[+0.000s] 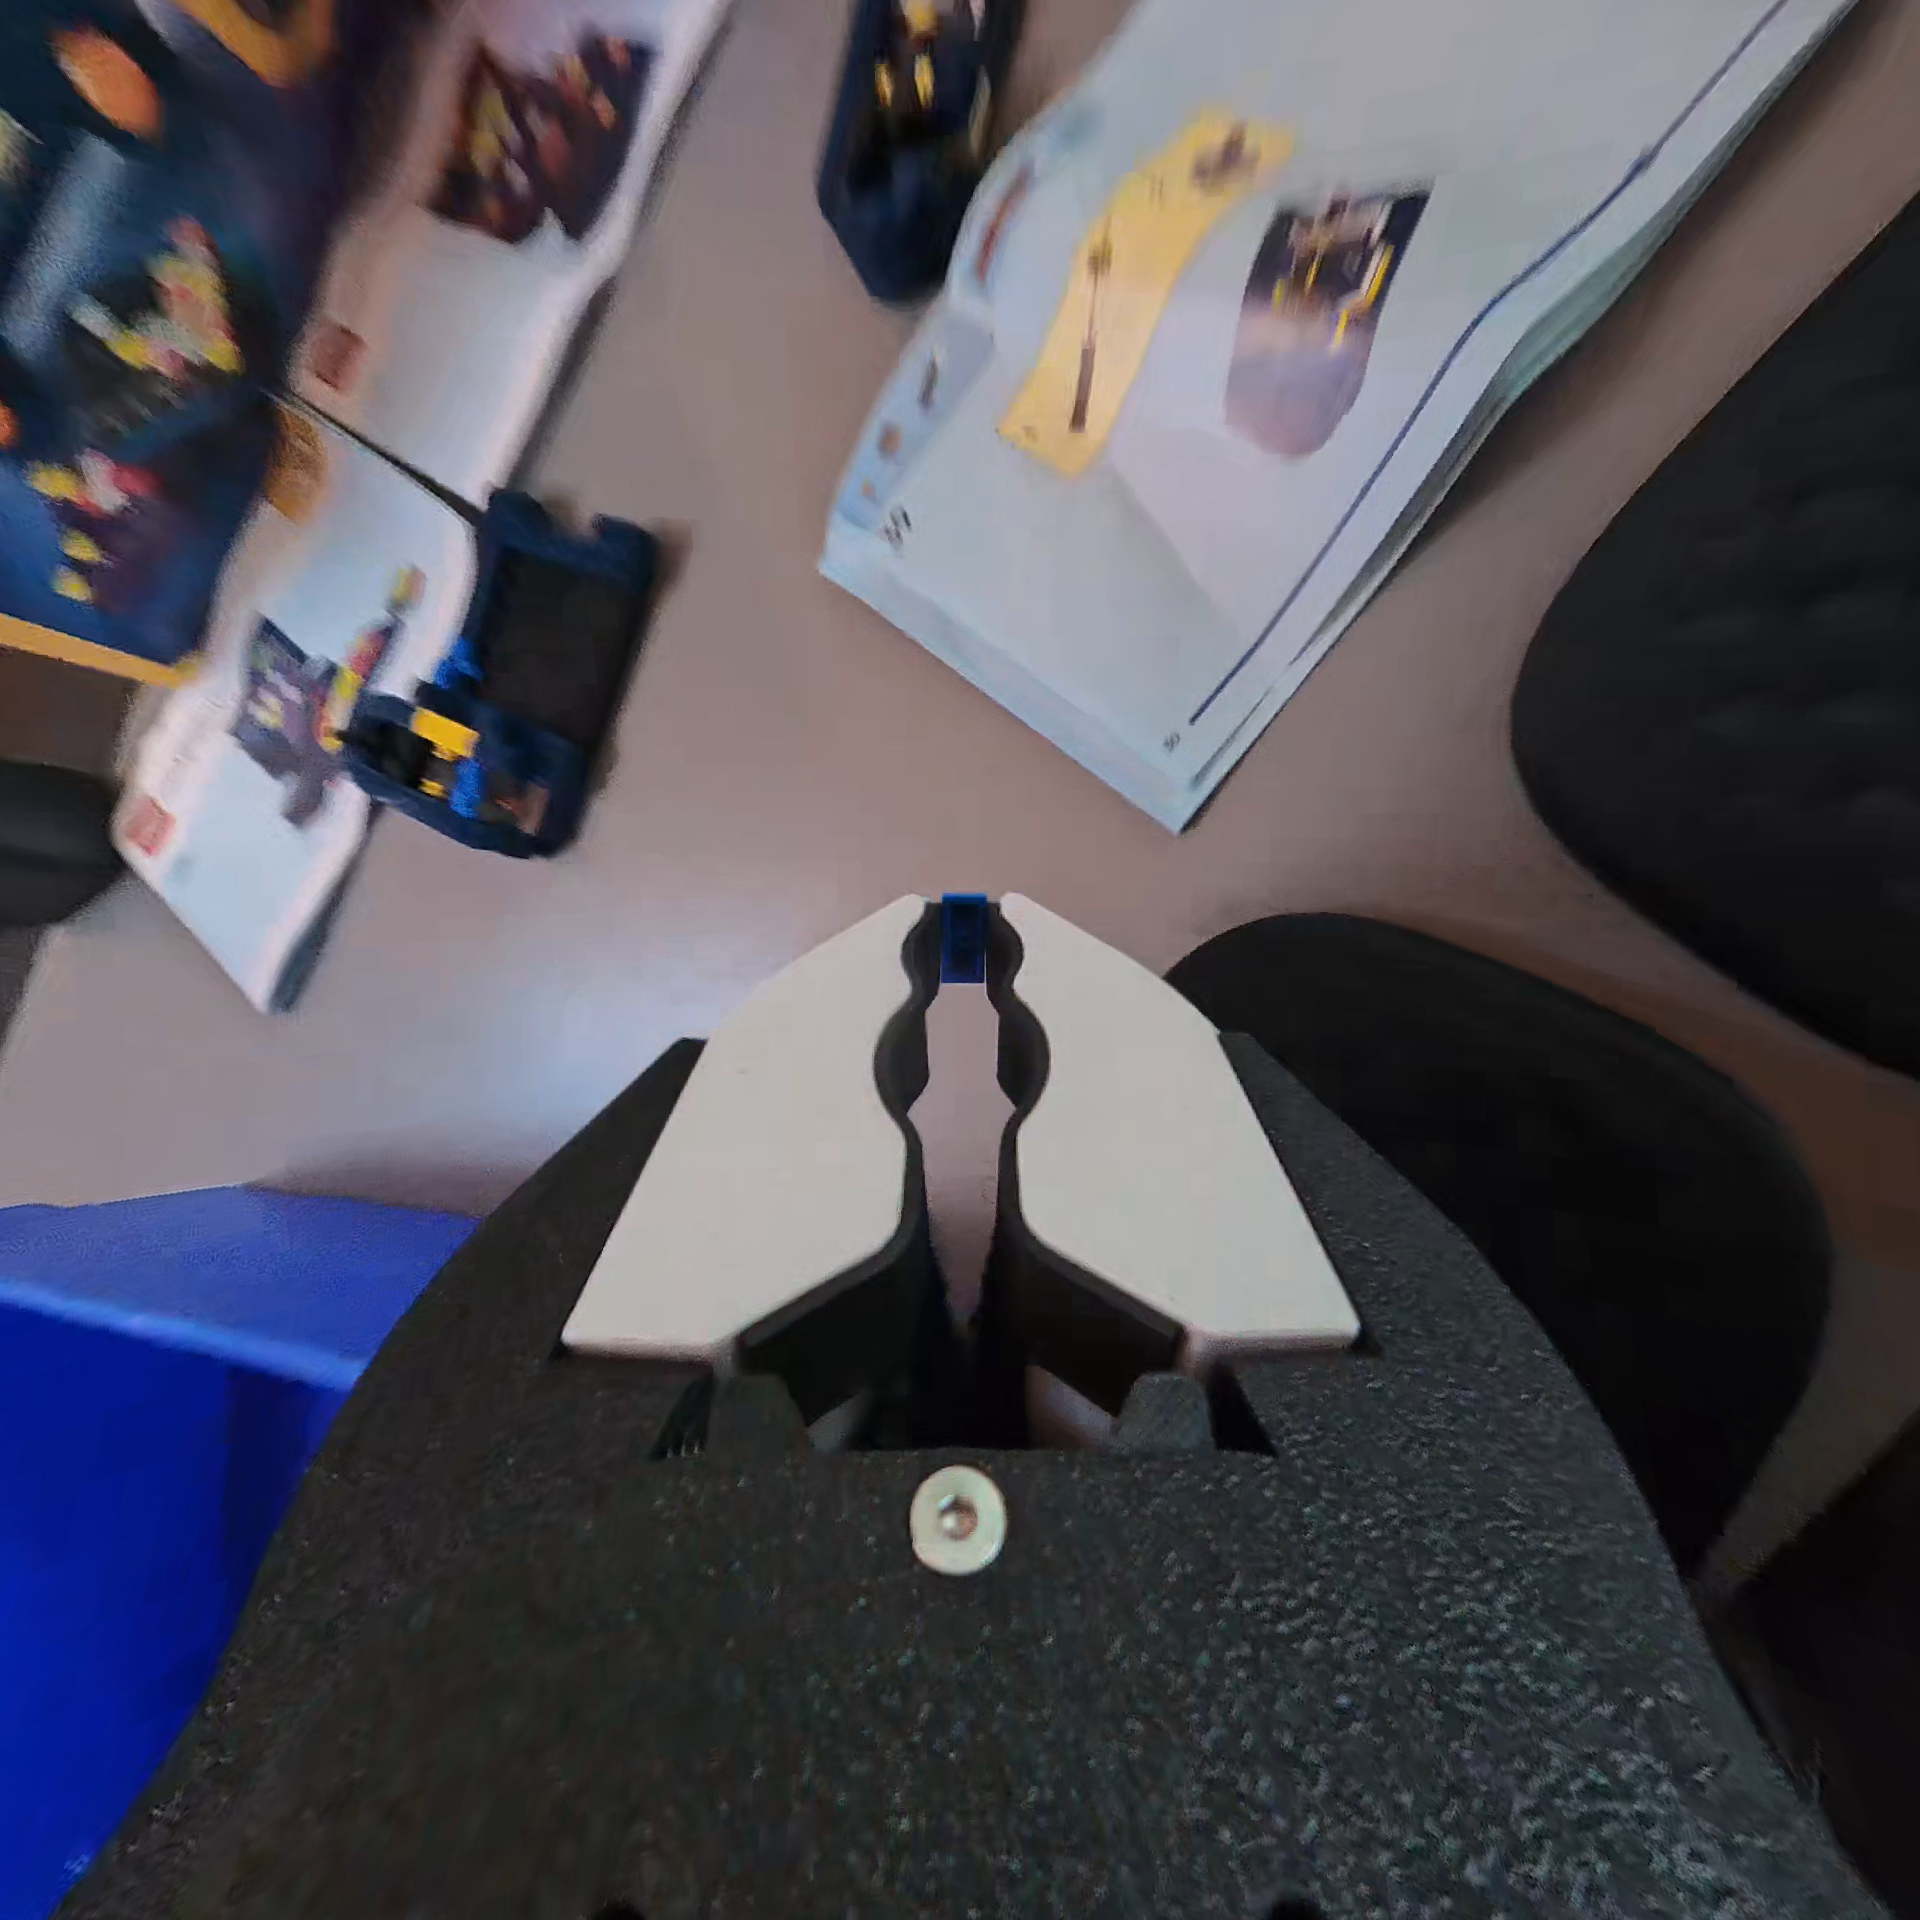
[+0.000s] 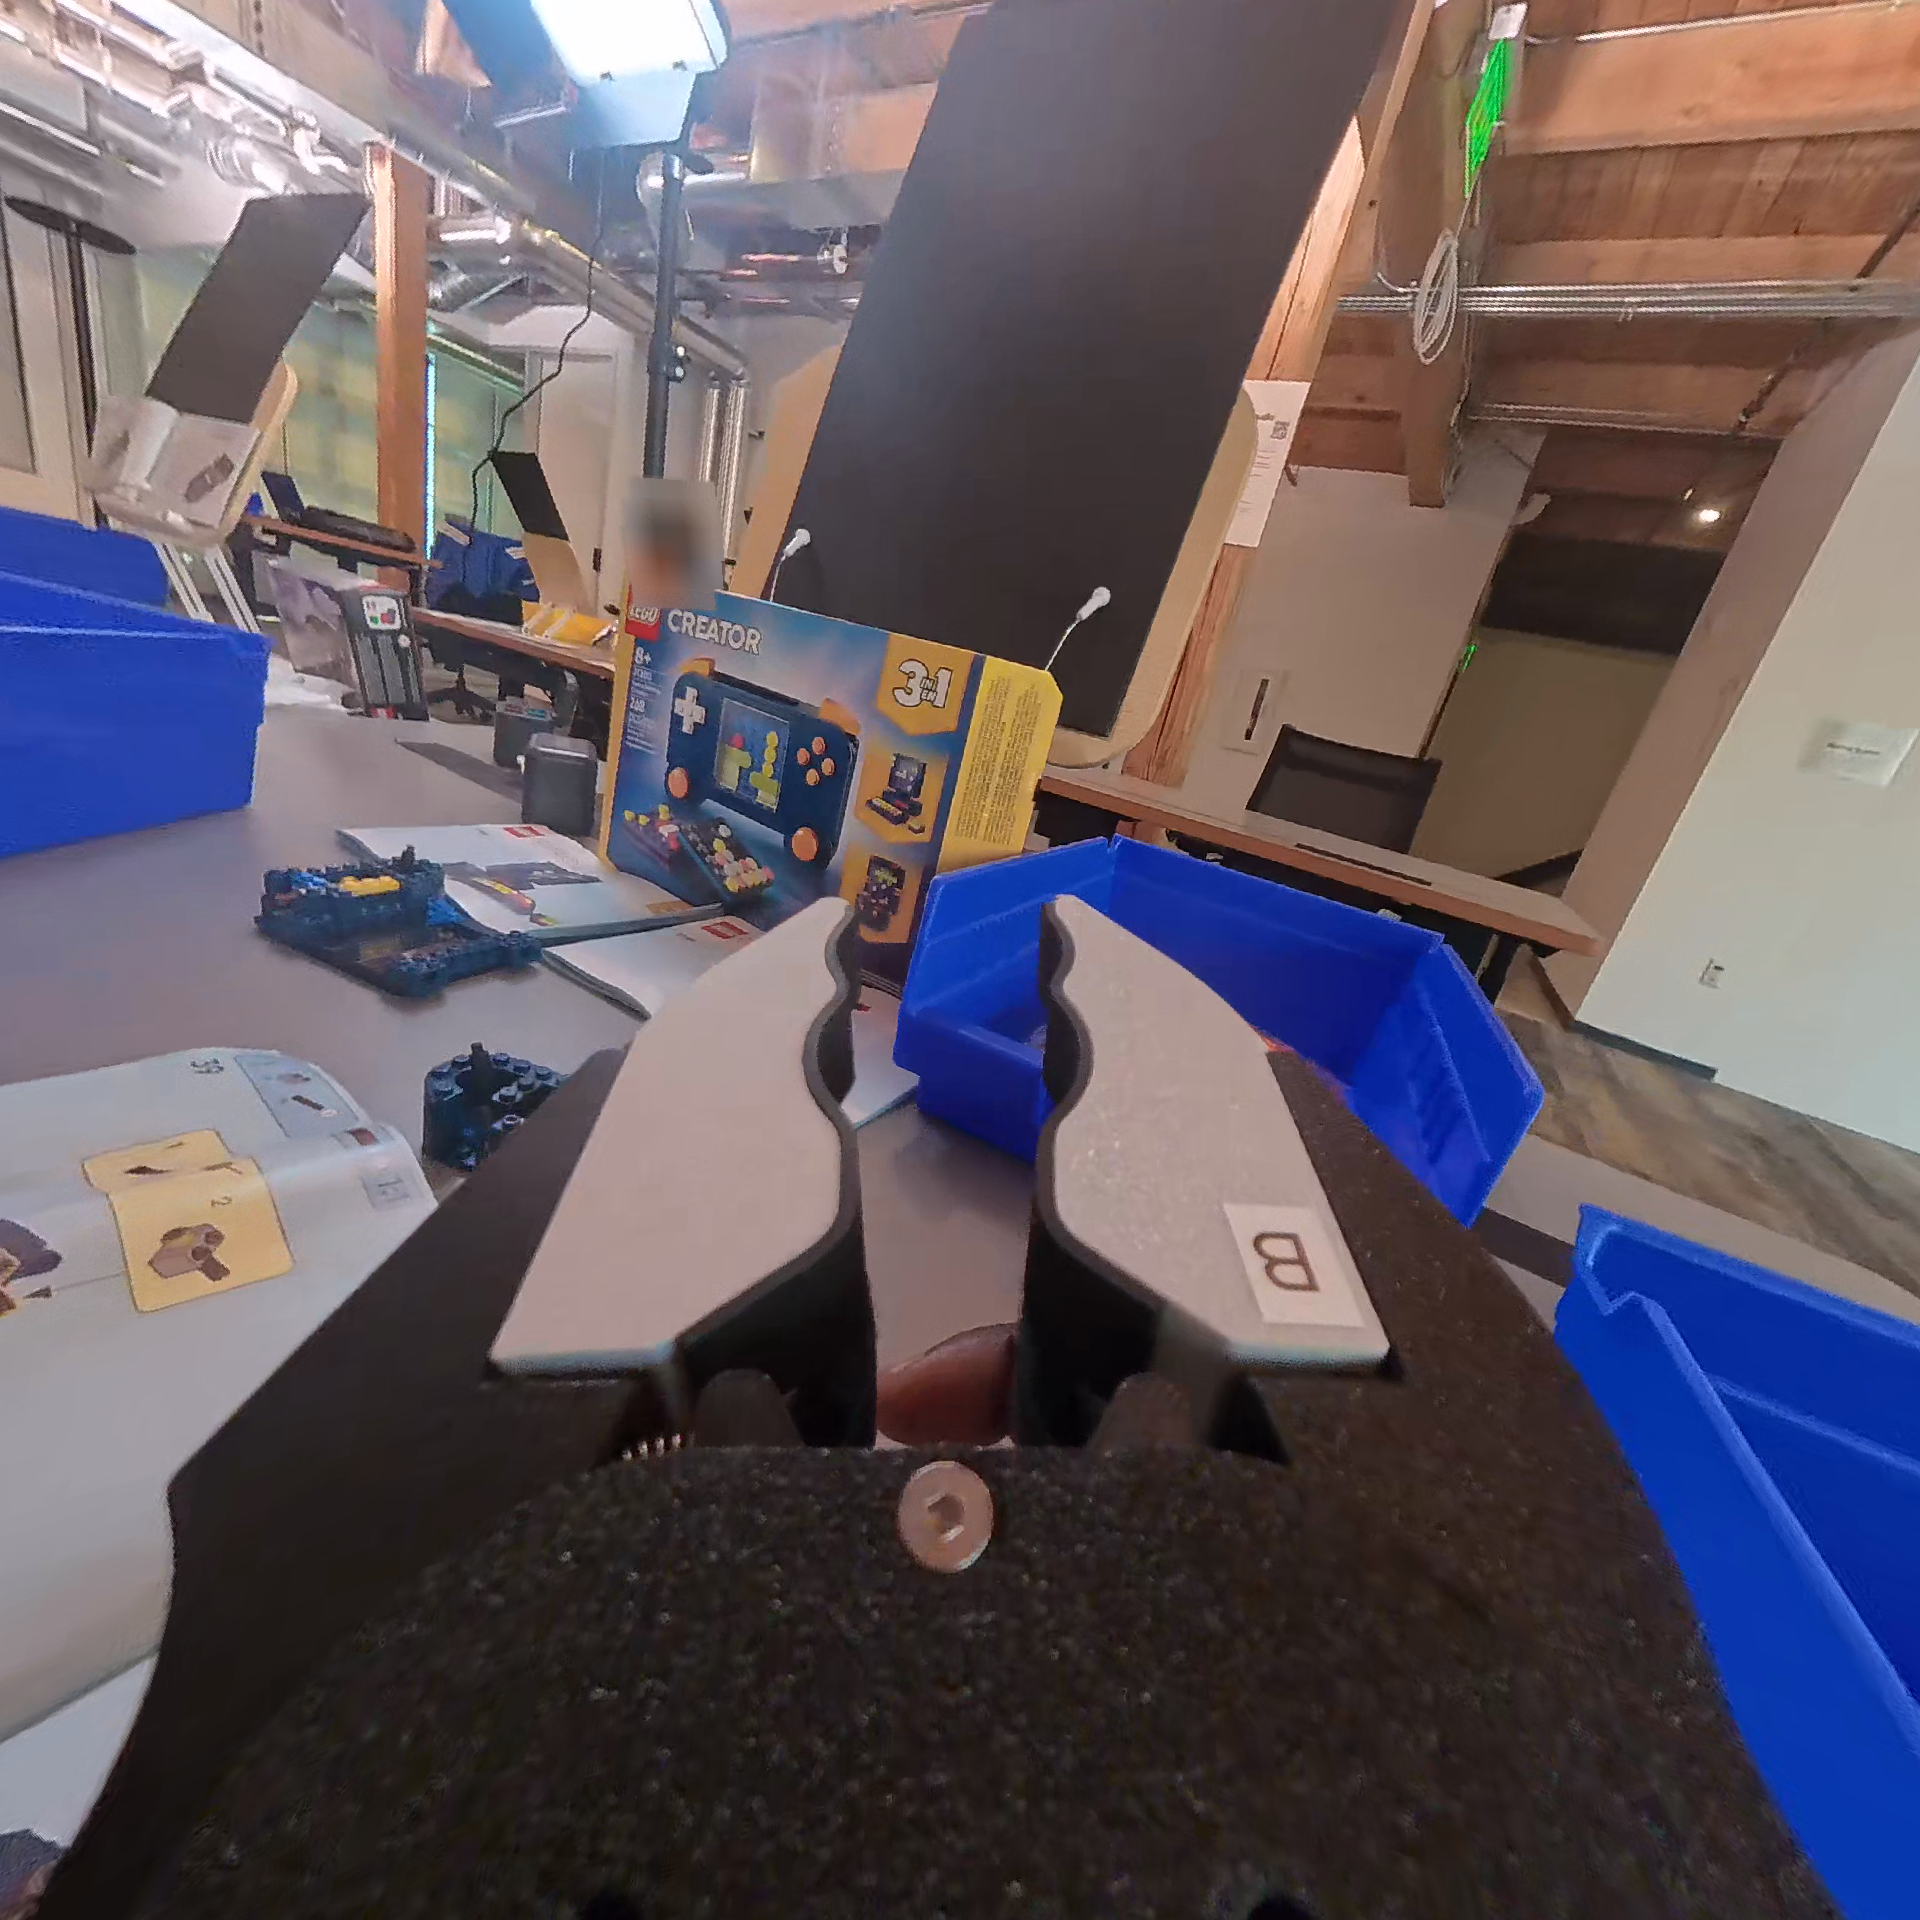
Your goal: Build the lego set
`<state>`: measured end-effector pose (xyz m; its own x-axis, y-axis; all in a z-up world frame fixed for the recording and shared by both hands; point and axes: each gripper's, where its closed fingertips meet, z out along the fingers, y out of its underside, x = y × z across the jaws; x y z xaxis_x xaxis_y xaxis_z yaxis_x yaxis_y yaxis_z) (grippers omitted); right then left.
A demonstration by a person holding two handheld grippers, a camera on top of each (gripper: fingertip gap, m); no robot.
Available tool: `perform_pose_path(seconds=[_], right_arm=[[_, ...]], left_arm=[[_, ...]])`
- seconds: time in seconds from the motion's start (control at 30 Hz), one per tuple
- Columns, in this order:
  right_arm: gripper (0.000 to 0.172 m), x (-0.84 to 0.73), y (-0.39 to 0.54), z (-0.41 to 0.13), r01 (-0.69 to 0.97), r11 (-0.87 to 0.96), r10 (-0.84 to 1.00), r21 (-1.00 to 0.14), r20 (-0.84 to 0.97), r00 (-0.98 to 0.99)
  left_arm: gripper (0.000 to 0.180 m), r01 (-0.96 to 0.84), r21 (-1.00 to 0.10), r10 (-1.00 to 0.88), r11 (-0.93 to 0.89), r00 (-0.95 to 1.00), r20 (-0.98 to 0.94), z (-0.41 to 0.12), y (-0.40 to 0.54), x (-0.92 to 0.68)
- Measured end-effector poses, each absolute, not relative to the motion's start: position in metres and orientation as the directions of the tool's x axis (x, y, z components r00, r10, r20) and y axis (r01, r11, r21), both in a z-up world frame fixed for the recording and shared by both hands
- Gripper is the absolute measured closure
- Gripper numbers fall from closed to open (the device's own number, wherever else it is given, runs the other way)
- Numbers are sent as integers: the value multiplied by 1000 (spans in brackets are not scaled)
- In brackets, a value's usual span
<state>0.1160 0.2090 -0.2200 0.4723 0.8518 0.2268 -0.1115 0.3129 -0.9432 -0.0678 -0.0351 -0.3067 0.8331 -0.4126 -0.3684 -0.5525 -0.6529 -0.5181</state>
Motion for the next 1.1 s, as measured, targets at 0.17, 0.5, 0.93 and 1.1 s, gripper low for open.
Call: perform_pose_path(seconds=[0.17,0.5,0.93,1.1], right_arm=[[139,112,206,-222,-102,314,859,-944,236,455],[140,112,207,-224,-95,311,856,-946,235,460],[139,101,200,-232,-88,270,887,-959,212,409],[139,98,200,-239,-38,289,879,-957,249,406]], left_arm=[[167,-509,-481,-399,-714,860,-319,-333,-29,-70],[143,-440,-638,-425,-632,885,-189,-297,-41,-57],[158,-215,-651,-99,-728,973,-211,-208,-157,-233],[152,-238,-294,-169,-926,956,-241,-301,-151,-236]])
